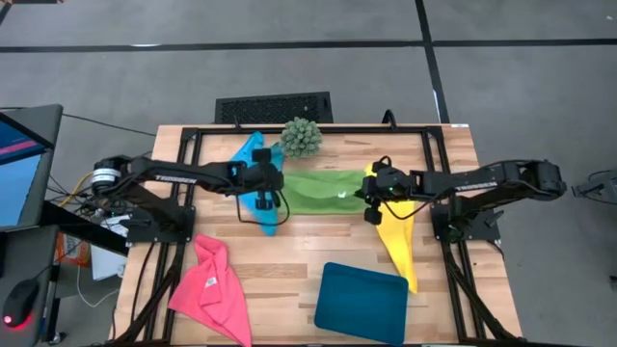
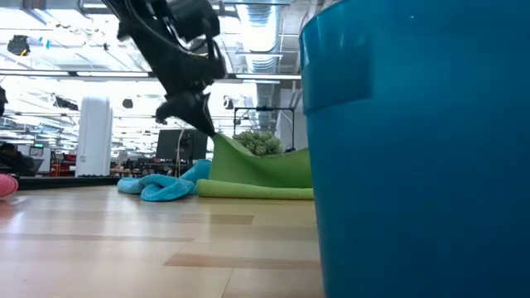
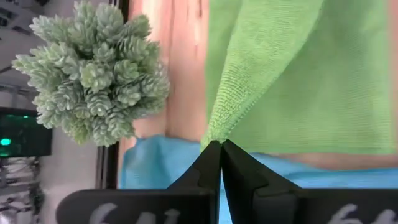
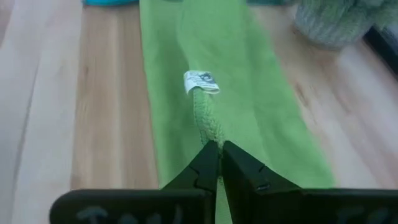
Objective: Fold microfiber towels
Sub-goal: Fold the green microfiber cloth
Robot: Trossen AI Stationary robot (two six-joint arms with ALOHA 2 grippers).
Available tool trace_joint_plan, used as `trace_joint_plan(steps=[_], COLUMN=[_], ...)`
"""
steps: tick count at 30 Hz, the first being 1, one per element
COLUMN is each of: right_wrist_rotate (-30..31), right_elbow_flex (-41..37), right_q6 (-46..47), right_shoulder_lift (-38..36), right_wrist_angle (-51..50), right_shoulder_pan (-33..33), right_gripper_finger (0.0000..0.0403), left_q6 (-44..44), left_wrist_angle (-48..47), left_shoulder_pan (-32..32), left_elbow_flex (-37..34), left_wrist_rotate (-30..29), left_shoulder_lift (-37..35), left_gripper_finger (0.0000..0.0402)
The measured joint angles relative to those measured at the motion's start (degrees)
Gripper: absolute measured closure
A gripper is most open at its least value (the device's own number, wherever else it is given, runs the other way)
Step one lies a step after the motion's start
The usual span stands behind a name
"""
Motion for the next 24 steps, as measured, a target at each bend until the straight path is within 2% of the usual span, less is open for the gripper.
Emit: trace_joint_plan(steps=[7,11,24], right_wrist_rotate=[0.0,0.0,1.7], right_elbow_flex=[0.0,0.0,0.0], right_q6=[3.6,8.7,23.9], right_shoulder_lift=[-0.4,-0.4,-0.4], right_wrist_angle=[0.5,0.6,0.8], right_shoulder_pan=[5.7,10.1,22.0], right_gripper_finger=[0.0359,0.0359,0.0359], left_q6=[-7.9,-12.5,-28.1], left_wrist_angle=[-3.0,-3.4,-4.6], left_shoulder_pan=[-6.8,-10.9,-19.3], left_elbow_flex=[0.0,0.0,3.8], left_wrist_rotate=[0.0,0.1,7.3], left_shoulder_lift=[-3.0,-3.0,-3.0], left_gripper_finger=[0.0401,0.0401,0.0401])
